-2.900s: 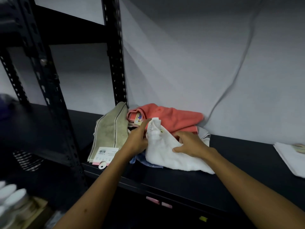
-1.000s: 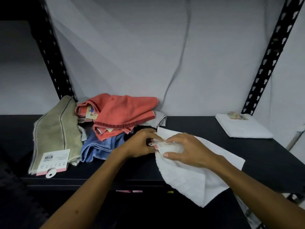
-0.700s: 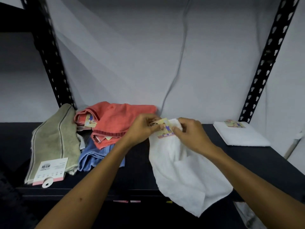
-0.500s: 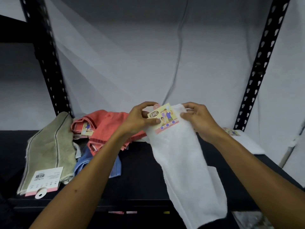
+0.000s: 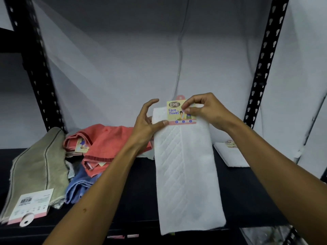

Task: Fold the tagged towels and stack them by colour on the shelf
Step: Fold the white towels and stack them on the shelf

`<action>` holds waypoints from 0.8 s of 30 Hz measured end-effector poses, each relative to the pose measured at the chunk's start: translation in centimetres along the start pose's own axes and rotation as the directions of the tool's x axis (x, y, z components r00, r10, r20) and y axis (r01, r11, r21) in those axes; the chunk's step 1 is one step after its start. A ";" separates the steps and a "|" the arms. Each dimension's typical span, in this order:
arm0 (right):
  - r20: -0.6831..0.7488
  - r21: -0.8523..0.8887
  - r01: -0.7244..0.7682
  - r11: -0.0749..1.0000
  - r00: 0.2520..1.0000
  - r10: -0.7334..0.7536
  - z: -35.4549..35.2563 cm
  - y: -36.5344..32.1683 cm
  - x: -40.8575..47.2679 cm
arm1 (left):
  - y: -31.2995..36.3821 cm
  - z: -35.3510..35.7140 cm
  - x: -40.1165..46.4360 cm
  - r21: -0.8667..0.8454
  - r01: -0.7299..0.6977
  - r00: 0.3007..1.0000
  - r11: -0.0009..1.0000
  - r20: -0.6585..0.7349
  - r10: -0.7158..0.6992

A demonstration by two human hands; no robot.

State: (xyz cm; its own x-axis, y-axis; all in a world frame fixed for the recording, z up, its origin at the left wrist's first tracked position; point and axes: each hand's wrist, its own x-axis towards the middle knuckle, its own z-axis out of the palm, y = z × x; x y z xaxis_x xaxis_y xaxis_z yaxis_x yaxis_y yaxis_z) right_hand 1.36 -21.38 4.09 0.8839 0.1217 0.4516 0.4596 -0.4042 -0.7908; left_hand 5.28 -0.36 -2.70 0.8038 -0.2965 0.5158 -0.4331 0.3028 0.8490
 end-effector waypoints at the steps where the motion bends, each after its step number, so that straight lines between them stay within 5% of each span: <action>1: -0.033 0.022 -0.005 1.000 0.999 0.006 -0.3 0.1 0.2 | -0.6 0.1 -0.4 0.010 -0.004 1.000 1.000 0.022 0.004; 8: -0.261 0.181 0.019 0.983 0.965 0.030 -2.4 0.8 1.0 | -3.2 1.1 -3.2 0.099 0.002 0.989 0.995 0.149 -0.017; 16: -0.410 0.395 -0.087 0.914 0.874 0.261 -4.9 4.7 0.3 | -6.2 -0.6 -5.2 0.467 0.038 0.901 0.883 0.367 -0.232; 20: -0.436 0.427 -0.128 0.895 0.838 0.328 -5.5 6.2 -0.6 | -6.6 -2.4 -5.2 0.178 0.325 0.921 0.929 0.163 -0.353; 24: -0.414 0.535 -0.144 0.832 0.814 0.407 -6.1 7.7 -2.5 | -5.6 -5.5 -4.2 -0.093 0.391 0.913 0.916 -0.083 -0.399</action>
State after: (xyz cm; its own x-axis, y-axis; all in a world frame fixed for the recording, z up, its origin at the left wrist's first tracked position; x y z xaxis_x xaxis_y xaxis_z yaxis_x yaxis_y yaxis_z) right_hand 2.15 -30.36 -0.59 0.8709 -0.4413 0.2165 0.3013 0.1312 -0.9444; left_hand 6.54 4.17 -10.22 0.9406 -0.3163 0.1232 -0.0444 0.2452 0.9685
